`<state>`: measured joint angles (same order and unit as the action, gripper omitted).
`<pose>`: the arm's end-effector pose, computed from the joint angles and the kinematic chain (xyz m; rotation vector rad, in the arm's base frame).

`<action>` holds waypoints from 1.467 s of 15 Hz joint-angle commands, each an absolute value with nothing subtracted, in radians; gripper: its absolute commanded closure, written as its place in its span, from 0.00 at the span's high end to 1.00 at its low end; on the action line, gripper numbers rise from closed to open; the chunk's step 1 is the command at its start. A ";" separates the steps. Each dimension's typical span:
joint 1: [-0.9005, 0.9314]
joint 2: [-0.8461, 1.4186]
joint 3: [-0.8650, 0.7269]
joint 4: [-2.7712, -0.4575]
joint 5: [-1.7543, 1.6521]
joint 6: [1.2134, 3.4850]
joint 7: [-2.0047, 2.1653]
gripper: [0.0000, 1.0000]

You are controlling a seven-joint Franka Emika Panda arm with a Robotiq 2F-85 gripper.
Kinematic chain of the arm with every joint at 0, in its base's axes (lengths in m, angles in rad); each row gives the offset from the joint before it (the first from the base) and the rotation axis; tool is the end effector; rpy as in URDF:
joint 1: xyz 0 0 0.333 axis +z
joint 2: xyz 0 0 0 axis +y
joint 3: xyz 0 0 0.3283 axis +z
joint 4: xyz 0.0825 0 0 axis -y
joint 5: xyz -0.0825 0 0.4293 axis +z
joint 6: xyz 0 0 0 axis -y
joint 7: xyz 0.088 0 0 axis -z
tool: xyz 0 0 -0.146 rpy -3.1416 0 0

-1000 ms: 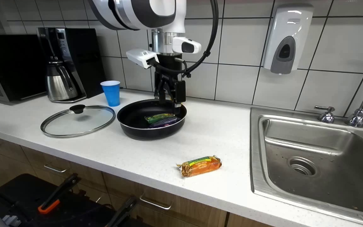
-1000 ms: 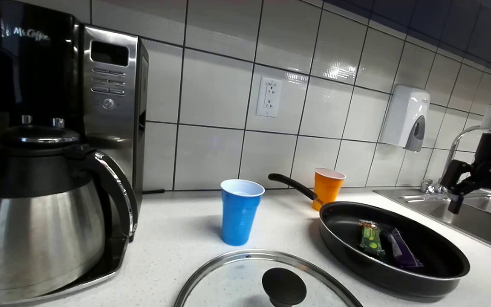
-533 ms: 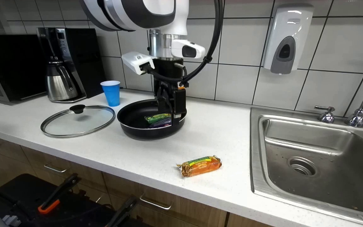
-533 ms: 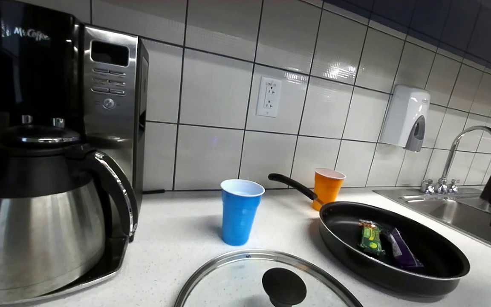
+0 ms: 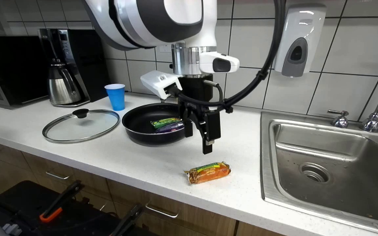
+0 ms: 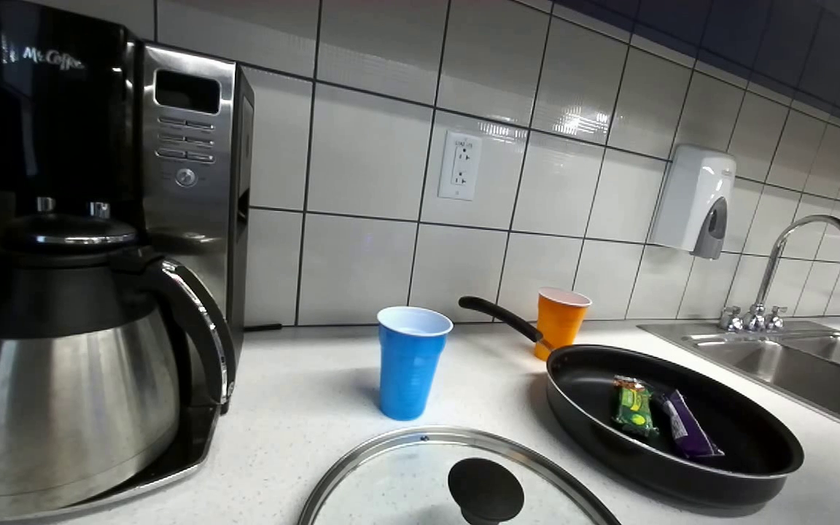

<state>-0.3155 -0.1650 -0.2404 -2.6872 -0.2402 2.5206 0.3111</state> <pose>0.3678 -0.2255 0.2208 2.8744 -0.9973 -0.0220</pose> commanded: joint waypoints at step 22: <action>-0.341 0.147 -0.256 -2.656 0.122 2.900 0.150 0.98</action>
